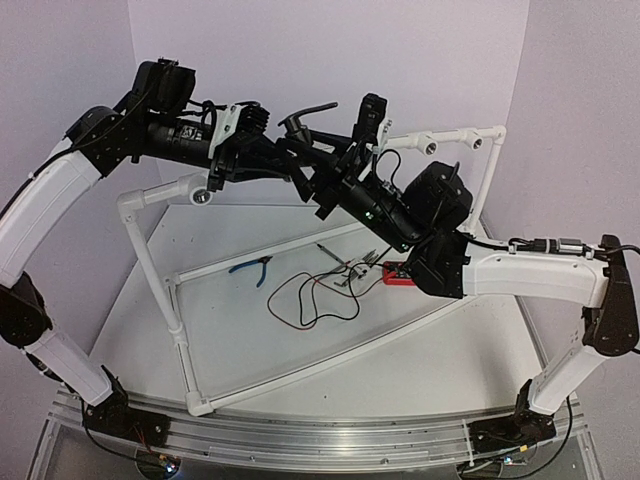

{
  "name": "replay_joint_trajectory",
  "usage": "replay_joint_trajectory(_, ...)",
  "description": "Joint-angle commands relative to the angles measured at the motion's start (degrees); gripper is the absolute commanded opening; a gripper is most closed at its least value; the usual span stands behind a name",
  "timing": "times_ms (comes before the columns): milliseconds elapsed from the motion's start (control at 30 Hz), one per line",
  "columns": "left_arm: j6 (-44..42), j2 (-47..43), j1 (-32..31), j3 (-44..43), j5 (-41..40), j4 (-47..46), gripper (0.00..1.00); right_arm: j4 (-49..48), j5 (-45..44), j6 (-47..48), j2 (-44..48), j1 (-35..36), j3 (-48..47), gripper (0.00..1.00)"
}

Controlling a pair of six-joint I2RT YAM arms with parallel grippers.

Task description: Install the water faucets

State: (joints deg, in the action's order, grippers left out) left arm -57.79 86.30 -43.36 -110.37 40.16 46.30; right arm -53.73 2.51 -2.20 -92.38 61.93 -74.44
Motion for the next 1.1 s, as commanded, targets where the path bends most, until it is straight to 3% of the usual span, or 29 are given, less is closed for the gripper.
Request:
replay_joint_trajectory(0,0.84,-2.54,-0.23,1.64,-6.52,-13.18,0.00,0.96,-2.15,1.31,2.11,0.43,1.23,0.55)
replay_joint_trajectory(133,-2.60,-4.30,-0.23,5.36,-10.02,-20.01,0.00,1.15,-5.51,1.38,4.23,0.42,3.03,0.68)
replay_joint_trajectory(200,-5.63,-5.67,-0.23,7.70,-11.23,-24.30,0.00,1.57,-6.78,0.78,5.38,0.44,3.80,0.81)
replay_joint_trajectory(267,-8.57,-7.77,-0.23,11.64,-12.61,-31.32,0.00,2.63,-8.39,-0.35,7.03,0.46,4.91,0.94)
replay_joint_trajectory(333,-15.79,-10.75,-0.23,17.91,-12.84,-39.75,0.00,5.33,-10.09,-2.57,9.32,0.44,5.61,0.98)
replay_joint_trajectory(567,-31.82,-14.69,-0.23,30.04,-16.15,-61.75,0.00,20.46,-8.17,-11.07,16.26,-0.69,6.55,0.98)
replay_joint_trajectory(733,-42.74,-15.28,-0.21,35.36,-16.63,-70.88,0.00,24.42,-8.95,-26.32,19.96,-3.76,7.97,0.95)
replay_joint_trajectory(900,-52.01,-14.25,-0.23,38.35,-15.44,-77.63,0.00,24.41,-4.38,-40.78,15.30,-4.12,1.93,0.86)
replay_joint_trajectory(1067,-56.08,-14.11,-0.23,39.86,-13.45,-79.49,0.00,24.33,2.05,-46.74,8.62,-4.09,-5.26,0.84)
